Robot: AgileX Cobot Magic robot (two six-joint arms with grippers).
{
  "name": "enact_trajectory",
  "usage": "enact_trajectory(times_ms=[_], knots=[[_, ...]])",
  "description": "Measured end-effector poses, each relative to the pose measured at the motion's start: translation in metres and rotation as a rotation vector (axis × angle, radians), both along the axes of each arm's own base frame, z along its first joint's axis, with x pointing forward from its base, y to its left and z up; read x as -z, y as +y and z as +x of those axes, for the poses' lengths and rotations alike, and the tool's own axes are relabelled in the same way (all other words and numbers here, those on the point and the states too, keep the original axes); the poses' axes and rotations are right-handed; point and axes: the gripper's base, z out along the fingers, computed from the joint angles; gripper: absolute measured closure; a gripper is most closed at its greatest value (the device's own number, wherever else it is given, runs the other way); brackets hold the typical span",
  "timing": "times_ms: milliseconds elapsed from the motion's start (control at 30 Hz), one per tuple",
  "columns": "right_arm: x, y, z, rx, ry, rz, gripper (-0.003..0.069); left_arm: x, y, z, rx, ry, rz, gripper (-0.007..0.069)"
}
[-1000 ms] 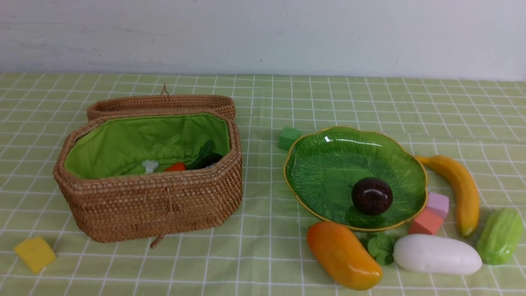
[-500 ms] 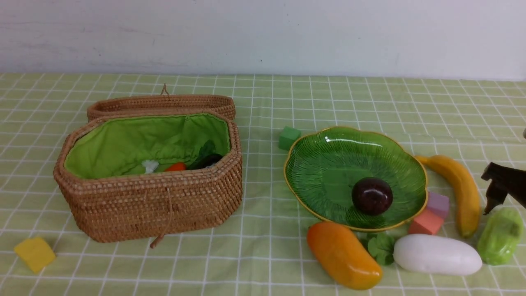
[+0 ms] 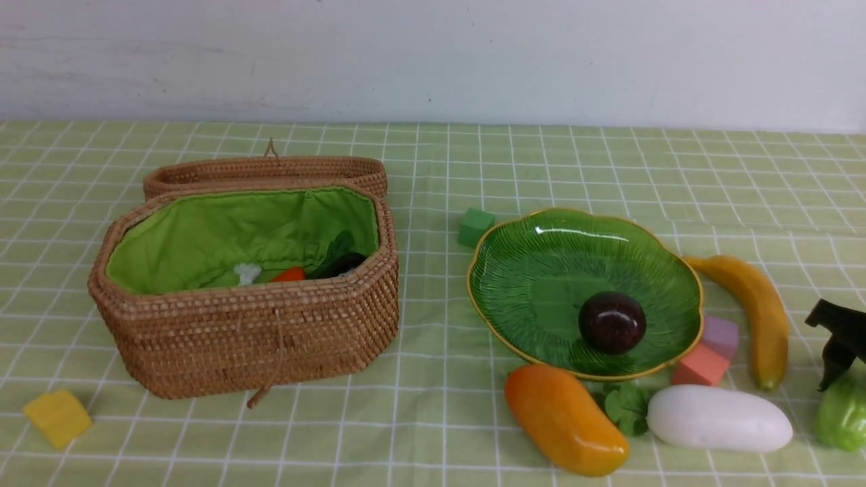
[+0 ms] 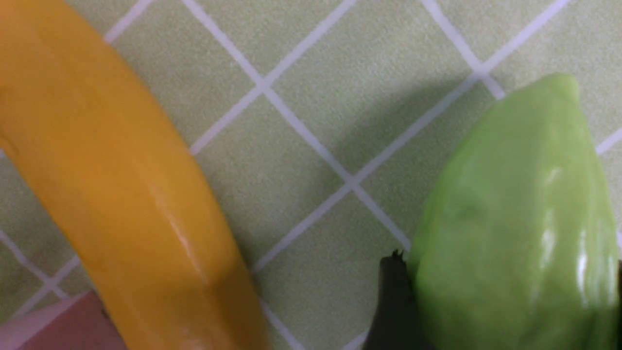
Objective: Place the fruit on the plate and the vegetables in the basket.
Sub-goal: Take a chayote with your right arm and place it on the basket on the left.
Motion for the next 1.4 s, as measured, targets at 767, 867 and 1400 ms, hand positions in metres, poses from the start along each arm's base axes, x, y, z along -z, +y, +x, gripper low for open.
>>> enact_trajectory(times_ms=[767,867,1400], knots=[[-0.213,0.239,0.000,-0.873,-0.820,0.161,0.0213,0.000,0.000,0.000,0.000,0.000,0.000,0.0606],[-0.204,0.284,0.011,-0.972,-0.855,0.177,0.0213,0.000,0.000,0.000,0.000,0.000,0.000,0.0606],[-0.126,0.402,0.072,-1.090,-0.848,0.226,0.0214,0.000,0.000,0.000,0.000,0.000,-0.001,0.0606]])
